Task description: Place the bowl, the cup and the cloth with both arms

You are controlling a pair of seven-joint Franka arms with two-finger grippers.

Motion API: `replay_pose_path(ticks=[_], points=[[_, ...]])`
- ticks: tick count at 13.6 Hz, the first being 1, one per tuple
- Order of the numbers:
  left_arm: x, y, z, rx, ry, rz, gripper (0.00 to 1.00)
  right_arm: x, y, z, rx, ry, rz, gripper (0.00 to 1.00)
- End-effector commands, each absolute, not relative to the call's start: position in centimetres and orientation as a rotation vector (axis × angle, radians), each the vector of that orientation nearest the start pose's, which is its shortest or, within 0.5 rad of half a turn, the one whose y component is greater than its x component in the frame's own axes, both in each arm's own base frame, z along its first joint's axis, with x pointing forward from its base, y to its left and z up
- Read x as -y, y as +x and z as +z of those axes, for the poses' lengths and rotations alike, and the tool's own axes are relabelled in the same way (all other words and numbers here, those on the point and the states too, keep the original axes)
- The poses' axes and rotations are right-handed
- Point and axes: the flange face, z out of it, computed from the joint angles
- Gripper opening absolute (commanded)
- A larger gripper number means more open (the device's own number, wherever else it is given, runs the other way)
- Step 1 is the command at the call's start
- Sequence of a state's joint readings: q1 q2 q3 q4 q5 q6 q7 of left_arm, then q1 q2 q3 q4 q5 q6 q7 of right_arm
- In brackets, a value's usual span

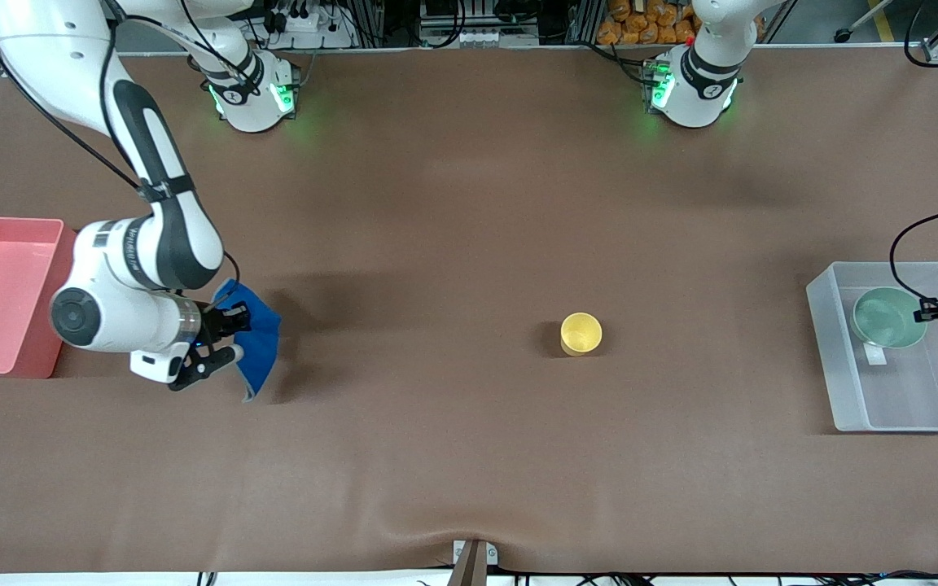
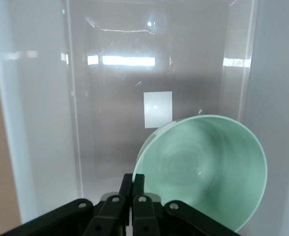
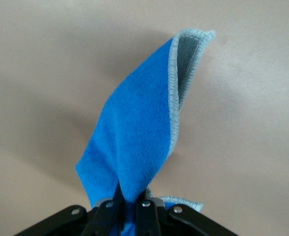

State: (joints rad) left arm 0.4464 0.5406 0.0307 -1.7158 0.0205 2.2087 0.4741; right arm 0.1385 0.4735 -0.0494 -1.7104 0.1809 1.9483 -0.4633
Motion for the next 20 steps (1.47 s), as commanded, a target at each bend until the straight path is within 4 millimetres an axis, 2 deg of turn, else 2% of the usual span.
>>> replay_pose_path(ticks=[1, 3, 5, 6, 7, 8, 11, 15, 16, 18, 20], points=[[-30.2, 59.0, 24.9, -0.068, -3.118, 0.051, 0.00, -4.8, 64.6, 35.3, 0.642, -2.841, 0.298, 0.00], [-29.7, 59.3, 23.4, -0.085, -3.117, 0.045, 0.00, -0.2, 64.5, 39.0, 0.572, -2.841, 0.300, 0.00], [-29.6, 59.3, 23.2, -0.099, -3.118, 0.047, 0.04, 4.4, 63.9, 41.2, 0.488, -2.838, 0.318, 0.00], [-29.5, 59.5, 23.1, -0.144, -3.110, 0.051, 0.26, 7.3, 63.3, 42.2, 0.434, -2.831, 0.331, 0.00], [-29.2, 59.8, 23.2, -0.189, -3.105, 0.048, 0.55, 10.5, 62.3, 43.9, 0.403, -2.823, 0.325, 0.00], [-29.3, 59.7, 23.1, -0.200, -3.103, 0.051, 1.00, 13.6, 61.3, 45.6, 0.385, -2.821, 0.314, 0.00], [-29.3, 60.4, 24.3, -0.226, -3.090, 0.022, 1.00, 22.7, 58.5, 48.6, 0.380, -2.885, 0.344, 0.00], [-29.0, 61.6, 28.3, -0.274, -3.087, 0.034, 1.00, 31.1, 54.8, 49.2, 0.395, -2.971, 0.421, 0.00], [-28.6, 62.0, 30.1, -0.280, -3.085, 0.024, 1.00, 32.8, 53.9, 49.1, 0.404, -2.992, 0.447, 0.00], [-25.6, 63.3, 32.9, -0.273, -3.093, 0.038, 1.00, 35.7, 53.0, 49.1, 0.414, -3.076, 0.512, 0.00], [-21.8, 64.2, 35.7, -0.173, -3.101, 0.019, 1.00, 37.0, 53.4, 48.8, 0.449, -3.171, 0.545, 0.00]])
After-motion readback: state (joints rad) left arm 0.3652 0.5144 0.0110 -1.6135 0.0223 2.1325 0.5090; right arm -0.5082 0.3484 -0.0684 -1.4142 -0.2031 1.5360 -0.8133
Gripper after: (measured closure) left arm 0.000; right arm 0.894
